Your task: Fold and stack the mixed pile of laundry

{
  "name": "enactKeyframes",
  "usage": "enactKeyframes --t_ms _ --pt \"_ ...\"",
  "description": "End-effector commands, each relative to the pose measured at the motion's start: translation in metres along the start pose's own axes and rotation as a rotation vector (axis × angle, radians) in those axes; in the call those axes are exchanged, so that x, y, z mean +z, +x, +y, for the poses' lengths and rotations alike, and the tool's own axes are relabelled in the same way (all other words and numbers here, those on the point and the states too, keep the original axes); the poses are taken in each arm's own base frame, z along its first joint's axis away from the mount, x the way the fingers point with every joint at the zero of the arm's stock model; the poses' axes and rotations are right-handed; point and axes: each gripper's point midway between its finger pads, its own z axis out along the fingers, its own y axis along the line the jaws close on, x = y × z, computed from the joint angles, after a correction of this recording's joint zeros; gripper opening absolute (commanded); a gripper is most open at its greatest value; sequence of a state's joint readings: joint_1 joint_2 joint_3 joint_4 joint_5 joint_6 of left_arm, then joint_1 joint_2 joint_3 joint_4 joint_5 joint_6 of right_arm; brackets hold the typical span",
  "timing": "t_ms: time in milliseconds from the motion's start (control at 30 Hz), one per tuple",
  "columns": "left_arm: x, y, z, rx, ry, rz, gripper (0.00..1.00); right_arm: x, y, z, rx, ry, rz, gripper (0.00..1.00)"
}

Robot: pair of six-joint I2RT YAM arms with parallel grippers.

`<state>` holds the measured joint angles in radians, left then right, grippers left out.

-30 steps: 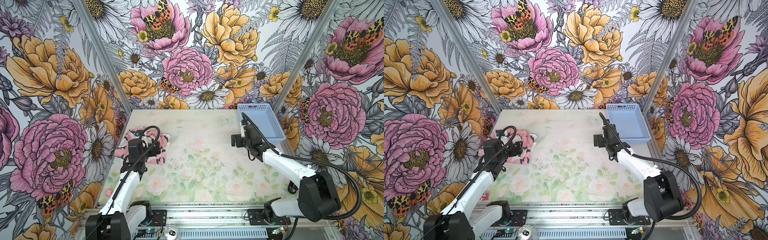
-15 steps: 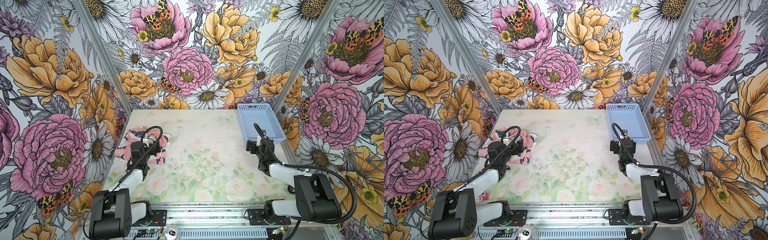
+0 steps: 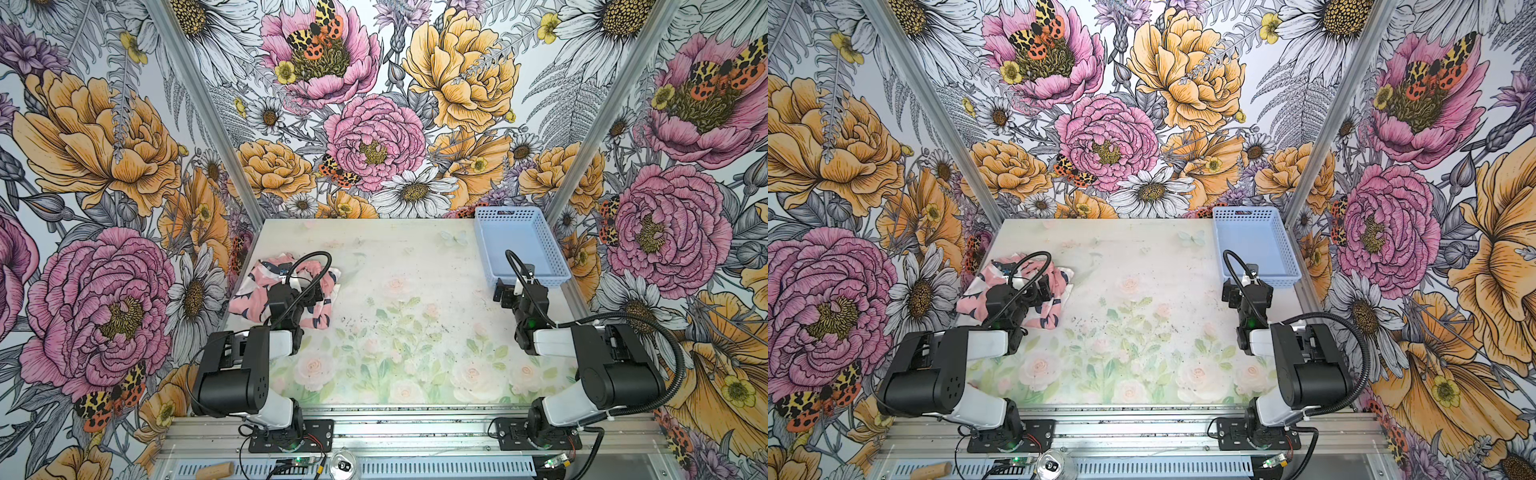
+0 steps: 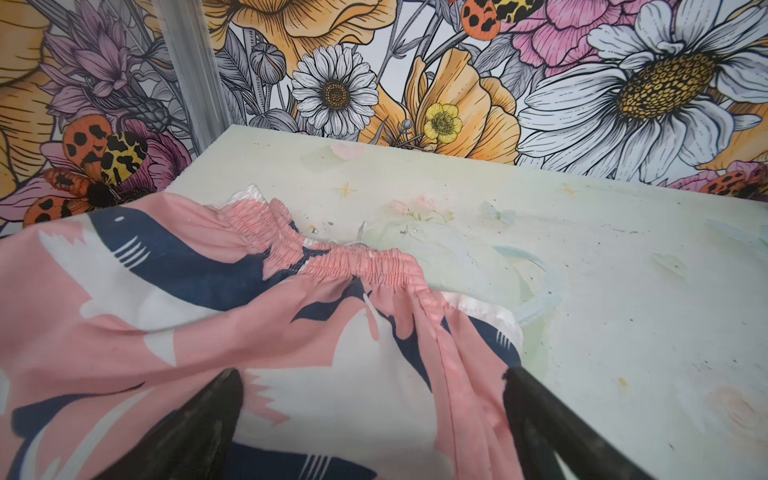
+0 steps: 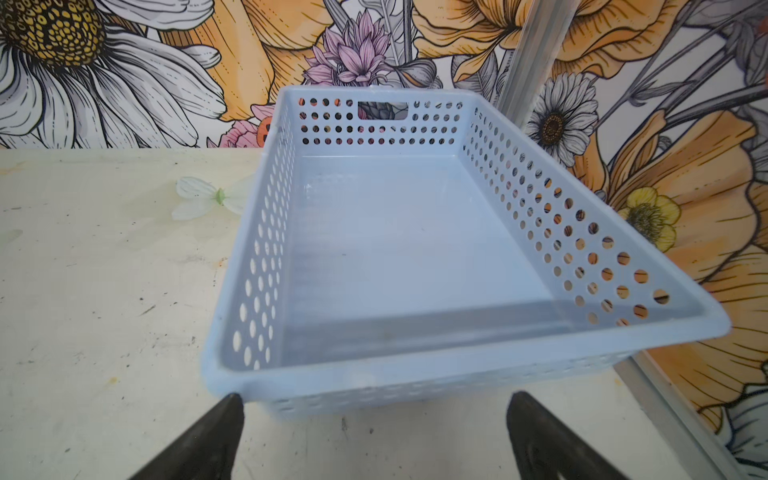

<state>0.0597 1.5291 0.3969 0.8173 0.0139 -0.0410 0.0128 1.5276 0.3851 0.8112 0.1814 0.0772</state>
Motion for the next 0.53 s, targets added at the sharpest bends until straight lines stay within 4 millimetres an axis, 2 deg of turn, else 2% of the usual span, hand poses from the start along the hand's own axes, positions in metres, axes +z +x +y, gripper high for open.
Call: enactKeyframes --t_ms 0,500 --pt "-0.0028 -0.0134 -0.0014 0.031 -0.025 -0.084 0.99 -0.0015 -0.0138 -0.0021 0.006 0.024 -0.066 1.00" --pt "-0.0024 -0.0133 -0.0020 0.033 -0.026 -0.083 0.99 -0.0013 -0.0133 -0.0024 0.007 0.028 -0.066 1.00"
